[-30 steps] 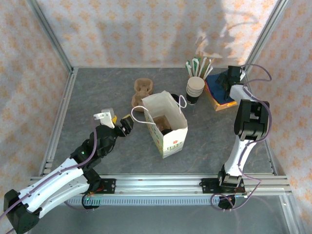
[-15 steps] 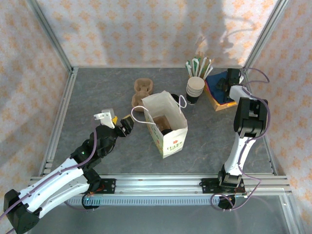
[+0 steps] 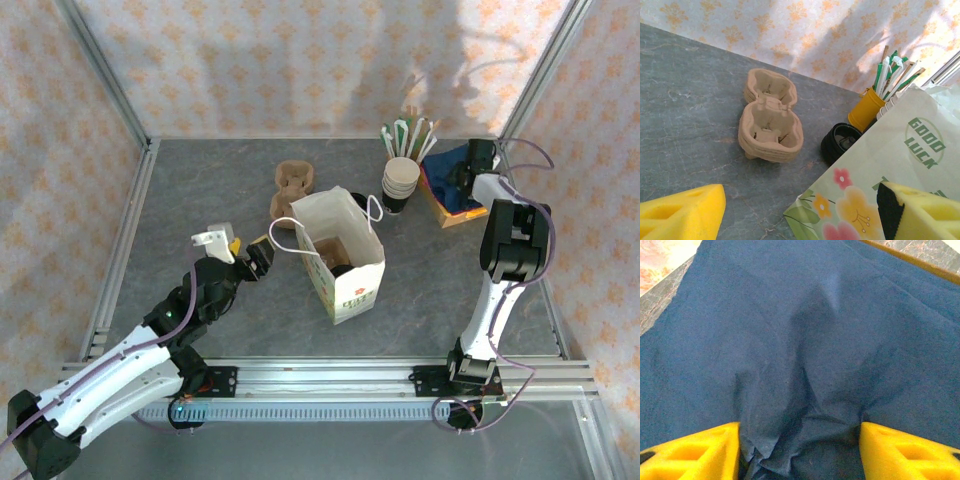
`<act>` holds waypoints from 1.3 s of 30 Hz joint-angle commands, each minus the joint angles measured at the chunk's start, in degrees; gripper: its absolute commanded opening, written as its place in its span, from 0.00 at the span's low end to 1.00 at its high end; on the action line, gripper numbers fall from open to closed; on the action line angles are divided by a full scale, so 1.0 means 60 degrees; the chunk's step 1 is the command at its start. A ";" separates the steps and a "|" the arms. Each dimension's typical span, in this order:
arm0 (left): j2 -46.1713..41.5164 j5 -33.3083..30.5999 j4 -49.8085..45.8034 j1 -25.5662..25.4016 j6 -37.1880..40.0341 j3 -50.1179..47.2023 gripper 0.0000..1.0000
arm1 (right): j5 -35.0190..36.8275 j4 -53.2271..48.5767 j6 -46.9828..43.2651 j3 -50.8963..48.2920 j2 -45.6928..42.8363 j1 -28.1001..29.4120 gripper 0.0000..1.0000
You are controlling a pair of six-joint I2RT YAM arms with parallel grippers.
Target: Pack the takeout coffee
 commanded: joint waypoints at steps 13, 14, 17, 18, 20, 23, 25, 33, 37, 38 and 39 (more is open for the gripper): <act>-0.0244 -0.0105 -0.0090 0.0089 -0.0058 0.0092 0.81 | -0.0715 0.0087 0.0165 0.0121 -0.1077 -0.0166 0.38; -0.0251 -0.0110 -0.0087 0.0088 -0.0054 0.0071 0.81 | -0.0783 0.0098 0.0205 0.0121 -0.1090 -0.0187 0.34; -0.0270 -0.0153 -0.0101 0.0088 -0.0074 0.0016 0.81 | -0.1141 0.0144 0.0394 0.0092 -0.1105 -0.0318 0.21; -0.0266 -0.0140 -0.0101 0.0088 -0.0080 0.0009 0.81 | -0.1231 0.0143 0.0440 0.0090 -0.1119 -0.0362 0.21; -0.0280 -0.0141 -0.0116 0.0088 -0.0087 0.0025 0.81 | -0.1280 0.0090 0.0466 0.0146 -0.1170 -0.0391 0.16; -0.0274 -0.0163 -0.0116 0.0088 -0.0080 0.0054 0.81 | -0.1431 0.0150 0.0479 0.0109 -0.1453 -0.0393 0.09; -0.0266 -0.0167 -0.0132 0.0089 -0.0061 0.0069 0.81 | -0.1524 0.0188 0.0539 0.0092 -0.1760 -0.0390 0.08; -0.0152 -0.0129 -0.0016 0.0088 -0.0087 0.0070 0.81 | -0.2259 -0.0189 0.1024 0.0230 -0.3460 -0.0393 0.01; -0.0063 -0.0071 0.0088 0.0088 -0.0102 0.0055 0.81 | -0.3249 0.0457 0.1289 -0.0403 -0.4806 -0.0384 0.02; -0.0033 -0.0056 0.0103 0.0088 -0.0102 0.0055 0.81 | -0.3465 0.0659 0.1417 -0.0636 -0.5222 -0.0391 0.03; -0.0004 -0.0044 0.0104 0.0088 -0.0102 0.0055 0.81 | -0.3708 0.0823 0.1506 -0.0859 -0.5591 -0.0393 0.02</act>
